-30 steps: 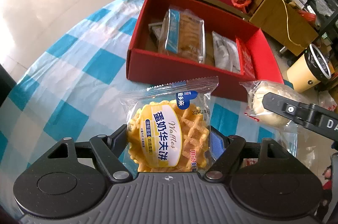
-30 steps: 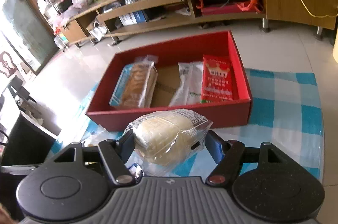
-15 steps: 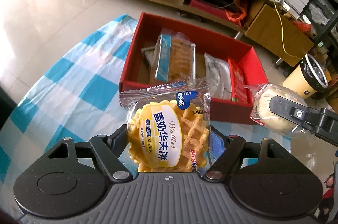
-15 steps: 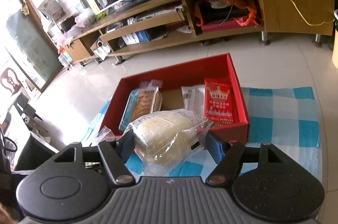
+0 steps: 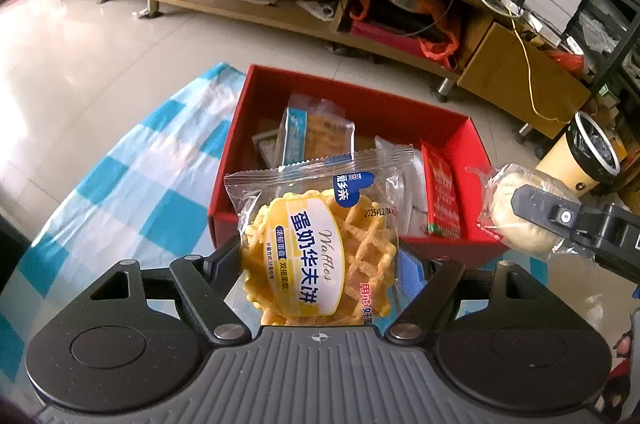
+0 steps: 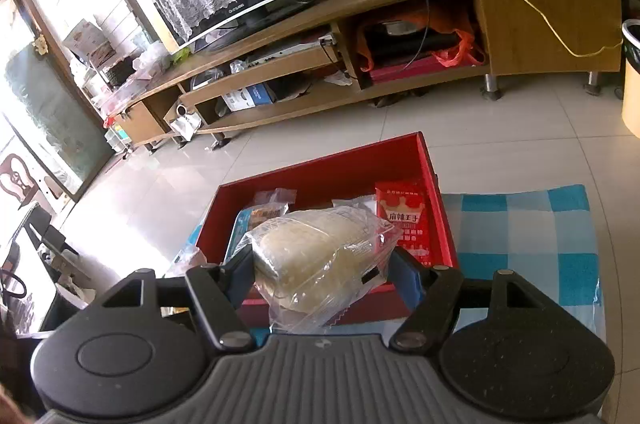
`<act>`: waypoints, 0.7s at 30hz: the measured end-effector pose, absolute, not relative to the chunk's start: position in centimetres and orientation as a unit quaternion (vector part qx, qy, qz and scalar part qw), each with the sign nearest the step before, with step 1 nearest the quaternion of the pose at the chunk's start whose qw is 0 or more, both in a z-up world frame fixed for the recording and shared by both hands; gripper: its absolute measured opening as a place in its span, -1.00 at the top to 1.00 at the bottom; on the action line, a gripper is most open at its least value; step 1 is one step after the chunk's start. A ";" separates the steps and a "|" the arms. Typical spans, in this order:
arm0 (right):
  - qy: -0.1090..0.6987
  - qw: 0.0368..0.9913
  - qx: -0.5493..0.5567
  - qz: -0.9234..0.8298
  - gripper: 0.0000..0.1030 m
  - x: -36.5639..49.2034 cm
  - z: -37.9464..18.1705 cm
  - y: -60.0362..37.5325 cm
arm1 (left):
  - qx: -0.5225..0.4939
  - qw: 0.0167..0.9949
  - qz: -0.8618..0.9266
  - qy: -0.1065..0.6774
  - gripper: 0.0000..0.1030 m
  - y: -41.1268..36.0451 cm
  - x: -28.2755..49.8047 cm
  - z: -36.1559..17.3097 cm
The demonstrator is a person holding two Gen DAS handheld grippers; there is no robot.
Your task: Organize snacks
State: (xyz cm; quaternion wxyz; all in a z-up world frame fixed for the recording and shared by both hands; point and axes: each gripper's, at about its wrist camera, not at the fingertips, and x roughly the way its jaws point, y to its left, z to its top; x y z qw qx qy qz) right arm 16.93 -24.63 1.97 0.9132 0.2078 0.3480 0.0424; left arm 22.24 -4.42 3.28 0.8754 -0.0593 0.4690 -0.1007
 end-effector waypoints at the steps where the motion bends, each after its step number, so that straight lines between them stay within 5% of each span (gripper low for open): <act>1: 0.347 0.913 0.209 0.041 -0.36 17.0 2.0 -24.7 | -0.057 0.877 -0.100 0.466 -0.59 -4.5 22.5 3.4; 21: 0.360 0.906 0.223 0.014 -0.37 21.8 0.1 -26.5 | -0.032 0.885 -0.083 0.457 -0.59 -6.1 27.2 2.6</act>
